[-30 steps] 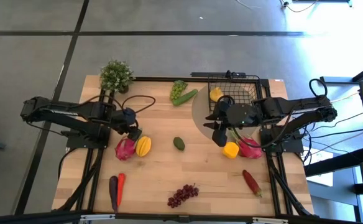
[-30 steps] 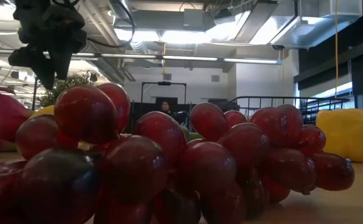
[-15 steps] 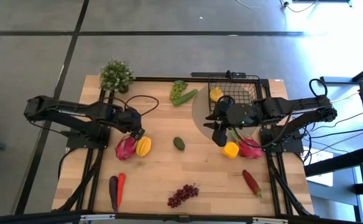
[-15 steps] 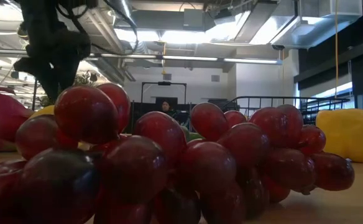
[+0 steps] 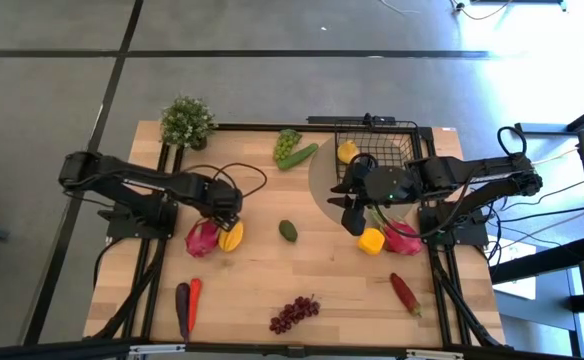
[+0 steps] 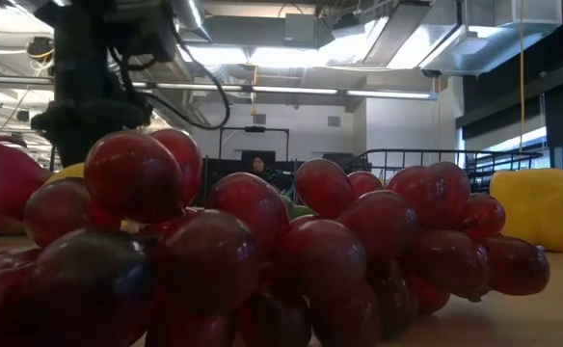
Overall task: Build produce basket
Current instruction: Put the left dragon fruit into the wire basket
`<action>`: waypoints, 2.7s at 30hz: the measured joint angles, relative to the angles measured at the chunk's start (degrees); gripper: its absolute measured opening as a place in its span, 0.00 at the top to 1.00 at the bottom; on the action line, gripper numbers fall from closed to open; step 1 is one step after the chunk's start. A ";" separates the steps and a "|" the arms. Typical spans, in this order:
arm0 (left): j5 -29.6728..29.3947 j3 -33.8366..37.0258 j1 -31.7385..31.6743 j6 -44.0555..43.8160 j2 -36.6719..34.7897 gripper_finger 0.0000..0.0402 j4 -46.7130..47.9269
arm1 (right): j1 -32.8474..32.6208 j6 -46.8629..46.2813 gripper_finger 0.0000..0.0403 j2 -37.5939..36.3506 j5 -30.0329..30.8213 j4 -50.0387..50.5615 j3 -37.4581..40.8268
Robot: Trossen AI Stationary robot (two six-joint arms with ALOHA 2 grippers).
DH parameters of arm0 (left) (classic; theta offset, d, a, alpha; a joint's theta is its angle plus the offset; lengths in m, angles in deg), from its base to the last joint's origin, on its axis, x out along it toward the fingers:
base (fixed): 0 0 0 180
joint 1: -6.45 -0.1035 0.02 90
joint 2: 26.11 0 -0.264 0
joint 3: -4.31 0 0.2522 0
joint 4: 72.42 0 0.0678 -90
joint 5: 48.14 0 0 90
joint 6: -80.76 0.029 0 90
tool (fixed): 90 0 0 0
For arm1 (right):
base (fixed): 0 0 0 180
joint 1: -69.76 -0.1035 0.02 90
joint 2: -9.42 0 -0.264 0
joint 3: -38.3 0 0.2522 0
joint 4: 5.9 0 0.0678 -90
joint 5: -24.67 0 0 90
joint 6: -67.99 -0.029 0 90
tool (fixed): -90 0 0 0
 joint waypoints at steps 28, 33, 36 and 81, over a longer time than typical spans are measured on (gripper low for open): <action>3.07 0.00 0.00 4.99 6.59 0.97 -1.02 | 0.00 0.07 0.69 0.00 -0.07 0.10 0.00; 3.18 -0.86 0.00 7.08 4.89 0.99 -0.79 | 0.00 0.11 0.69 0.00 -0.09 0.12 0.00; 2.19 -3.78 0.02 8.73 3.72 0.99 -0.24 | 0.00 0.19 0.69 0.00 -0.09 0.16 0.00; 23.65 -35.50 -17.79 63.01 4.53 1.00 -41.31 | 1.05 4.77 0.69 -0.11 12.87 -6.15 0.07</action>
